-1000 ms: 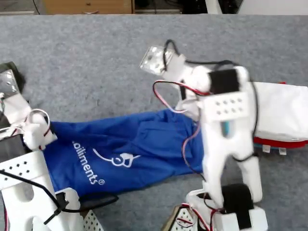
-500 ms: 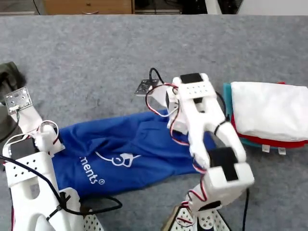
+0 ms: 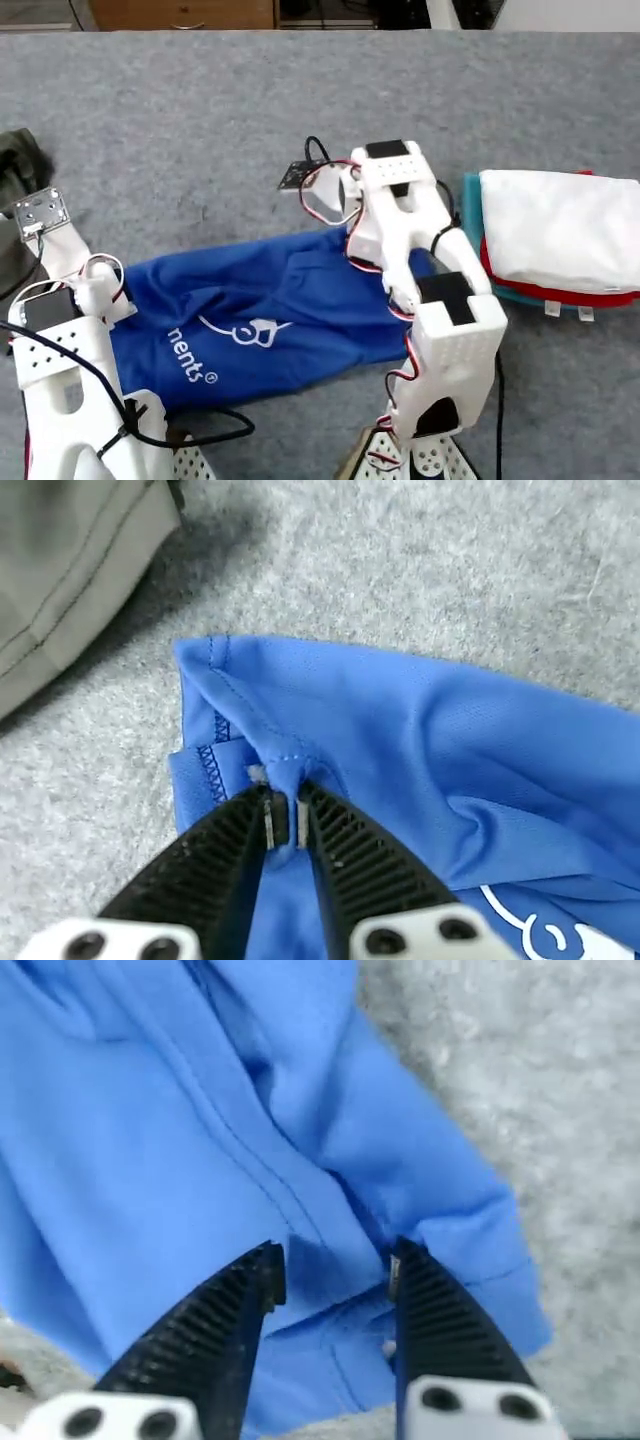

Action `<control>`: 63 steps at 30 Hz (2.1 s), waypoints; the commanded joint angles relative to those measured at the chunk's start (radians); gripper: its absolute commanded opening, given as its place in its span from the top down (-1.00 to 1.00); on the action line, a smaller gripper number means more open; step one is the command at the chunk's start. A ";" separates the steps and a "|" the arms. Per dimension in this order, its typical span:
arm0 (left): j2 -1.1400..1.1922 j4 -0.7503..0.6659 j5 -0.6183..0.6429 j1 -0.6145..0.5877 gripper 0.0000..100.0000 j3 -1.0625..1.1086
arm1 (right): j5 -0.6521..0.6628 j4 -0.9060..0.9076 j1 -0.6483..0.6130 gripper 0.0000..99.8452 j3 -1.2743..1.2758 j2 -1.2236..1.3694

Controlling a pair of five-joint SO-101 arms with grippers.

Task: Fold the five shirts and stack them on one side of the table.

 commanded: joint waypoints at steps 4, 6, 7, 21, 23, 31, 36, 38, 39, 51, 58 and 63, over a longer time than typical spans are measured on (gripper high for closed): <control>-0.016 -0.015 0.006 0.003 0.96 0.003 | 0.075 0.000 0.094 0.63 -0.094 0.008; -0.016 -0.026 0.006 0.006 0.96 0.020 | 0.077 -0.002 0.090 0.63 -0.090 0.008; -0.016 -0.038 0.006 0.006 0.96 0.035 | 0.077 -0.002 0.088 0.63 -0.087 0.010; -0.016 -0.057 0.006 0.002 0.96 0.074 | 0.104 -0.008 0.134 0.85 -0.157 0.163; -0.016 -0.057 0.006 0.002 0.96 0.074 | 0.104 -0.002 0.150 0.90 -0.186 0.166; -0.016 -0.055 0.006 0.003 0.96 0.061 | 0.101 0.158 0.163 0.96 -0.346 0.162; -0.016 -0.054 0.006 0.002 0.96 -0.014 | 0.023 0.272 0.163 0.97 -0.533 0.160; -0.016 -0.043 0.006 0.002 0.96 -0.055 | 0.018 0.330 0.162 0.97 -0.622 0.160; -0.016 -0.025 0.006 0.003 0.96 -0.083 | 0.018 0.356 0.162 0.97 -0.670 0.160; -0.008 0.078 0.006 0.009 0.96 -0.342 | -0.057 0.364 0.143 0.96 -0.750 -0.186; -0.007 0.080 0.006 0.011 0.96 -0.497 | -0.084 0.328 0.124 0.96 -0.757 -0.504; -0.010 0.080 0.008 0.011 0.96 -0.629 | -0.216 0.180 0.122 0.97 -0.757 -0.750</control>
